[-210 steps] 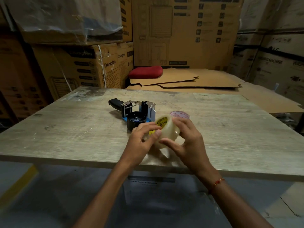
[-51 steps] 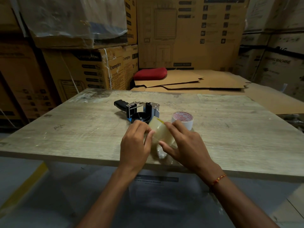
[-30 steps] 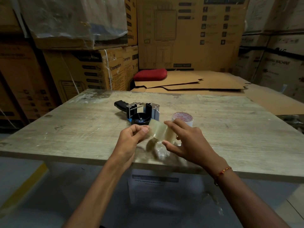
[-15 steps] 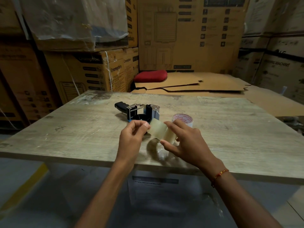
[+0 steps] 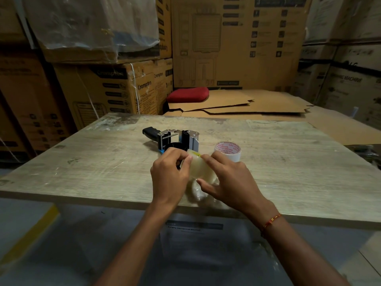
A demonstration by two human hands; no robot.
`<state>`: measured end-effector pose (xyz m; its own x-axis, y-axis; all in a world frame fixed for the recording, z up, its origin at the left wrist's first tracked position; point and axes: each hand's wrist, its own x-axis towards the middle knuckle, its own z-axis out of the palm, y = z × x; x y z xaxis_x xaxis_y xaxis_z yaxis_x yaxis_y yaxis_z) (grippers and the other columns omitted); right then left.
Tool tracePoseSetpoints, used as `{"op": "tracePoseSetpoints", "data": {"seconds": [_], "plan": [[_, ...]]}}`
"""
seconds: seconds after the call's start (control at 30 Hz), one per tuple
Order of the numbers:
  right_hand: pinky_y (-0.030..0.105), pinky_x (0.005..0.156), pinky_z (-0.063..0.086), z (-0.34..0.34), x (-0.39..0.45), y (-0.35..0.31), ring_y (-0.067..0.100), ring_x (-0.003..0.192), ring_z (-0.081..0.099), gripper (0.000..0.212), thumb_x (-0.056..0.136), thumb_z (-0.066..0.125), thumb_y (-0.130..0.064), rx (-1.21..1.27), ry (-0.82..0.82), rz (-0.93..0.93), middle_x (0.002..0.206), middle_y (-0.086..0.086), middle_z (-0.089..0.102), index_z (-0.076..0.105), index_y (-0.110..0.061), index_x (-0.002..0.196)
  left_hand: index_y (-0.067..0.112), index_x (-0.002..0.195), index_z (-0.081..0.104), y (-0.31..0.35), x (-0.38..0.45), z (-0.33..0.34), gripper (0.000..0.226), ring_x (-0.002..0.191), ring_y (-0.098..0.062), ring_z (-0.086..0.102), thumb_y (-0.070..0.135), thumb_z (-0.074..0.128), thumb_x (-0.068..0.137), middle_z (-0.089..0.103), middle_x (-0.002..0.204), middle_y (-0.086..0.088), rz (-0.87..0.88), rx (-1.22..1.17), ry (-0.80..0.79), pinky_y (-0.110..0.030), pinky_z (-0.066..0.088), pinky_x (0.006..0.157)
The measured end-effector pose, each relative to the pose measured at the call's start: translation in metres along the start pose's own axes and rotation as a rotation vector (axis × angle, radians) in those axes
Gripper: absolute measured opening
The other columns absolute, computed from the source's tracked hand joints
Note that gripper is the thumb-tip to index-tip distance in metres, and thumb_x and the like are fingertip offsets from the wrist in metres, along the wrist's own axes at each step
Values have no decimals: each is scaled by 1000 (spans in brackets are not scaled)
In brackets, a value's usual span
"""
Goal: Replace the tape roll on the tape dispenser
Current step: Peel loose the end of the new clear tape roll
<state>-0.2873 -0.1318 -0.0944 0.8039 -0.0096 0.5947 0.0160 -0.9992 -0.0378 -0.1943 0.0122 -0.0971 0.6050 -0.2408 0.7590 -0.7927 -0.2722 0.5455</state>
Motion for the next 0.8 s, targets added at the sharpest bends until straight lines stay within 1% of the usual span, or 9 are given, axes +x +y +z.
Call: {"op": "tracePoseSetpoints", "data": {"seconds": [0.07, 0.17, 0.3, 0.37, 0.47, 0.6, 0.67, 0.73, 0.8], "plan": [[35, 54, 54, 0, 0, -1, 21, 70, 64, 67, 85, 49, -59, -18, -3, -8, 111, -3, 61, 55, -16, 136, 13, 84, 68, 0, -3, -1, 8, 69, -11, 61, 18, 67, 91, 65, 80, 5, 22, 32, 14, -38, 54, 62], [38, 53, 55, -1, 1, -3, 23, 68, 64, 67, 84, 49, -59, -36, -14, -3, 110, -2, 61, 56, -16, 134, 14, 85, 67, -1, -3, -2, 7, 68, -11, 61, 16, 66, 92, 66, 79, 5, 31, 55, 25, -40, 54, 61], [34, 46, 51, 0, 1, -6, 25, 60, 62, 62, 81, 53, -55, -82, -4, -7, 105, -1, 64, 61, -13, 126, 14, 86, 65, -3, -2, -3, 7, 68, -14, 62, 17, 65, 93, 67, 76, 5, -37, 56, 5, -44, 54, 63], [32, 45, 49, 0, 1, -6, 24, 59, 61, 61, 81, 55, -54, -82, -4, -9, 103, -1, 63, 61, -13, 126, 15, 87, 66, -5, 1, -6, 9, 70, -14, 64, 21, 65, 93, 68, 76, 6, -122, 2, -33, -45, 55, 66], [32, 47, 48, 0, 2, -2, 23, 61, 61, 62, 83, 55, -53, -66, -18, -20, 104, 0, 63, 60, -12, 129, 18, 85, 69, -11, 10, -13, 9, 75, -15, 67, 24, 67, 91, 70, 77, 7, -255, -114, -142, -47, 57, 71], [36, 51, 51, -2, 1, 4, 25, 66, 63, 62, 84, 54, -54, -37, -47, -41, 107, 0, 63, 58, -14, 132, 21, 82, 68, -15, 20, -19, 9, 78, -18, 69, 23, 68, 90, 71, 79, 5, -298, -186, -217, -50, 58, 74], [34, 53, 51, -3, 0, 6, 24, 69, 63, 63, 84, 53, -55, -23, -48, -29, 108, -1, 63, 57, -16, 134, 22, 82, 68, -17, 22, -20, 10, 79, -18, 71, 22, 67, 91, 73, 80, 4, -305, -203, -247, -49, 60, 75], [33, 54, 48, -3, 0, 7, 23, 72, 63, 64, 84, 53, -55, -6, -41, -18, 109, -2, 63, 58, -16, 134, 18, 83, 69, -16, 23, -20, 11, 81, -17, 73, 17, 64, 94, 75, 83, 1, -361, -286, -263, -46, 61, 79], [34, 55, 49, -3, -1, 8, 23, 73, 64, 63, 84, 54, -55, 12, -36, -12, 109, -3, 63, 58, -17, 134, 13, 85, 68, -16, 22, -21, 11, 82, -16, 74, 13, 62, 95, 76, 86, -2, -440, -402, -258, -43, 61, 83]]}}
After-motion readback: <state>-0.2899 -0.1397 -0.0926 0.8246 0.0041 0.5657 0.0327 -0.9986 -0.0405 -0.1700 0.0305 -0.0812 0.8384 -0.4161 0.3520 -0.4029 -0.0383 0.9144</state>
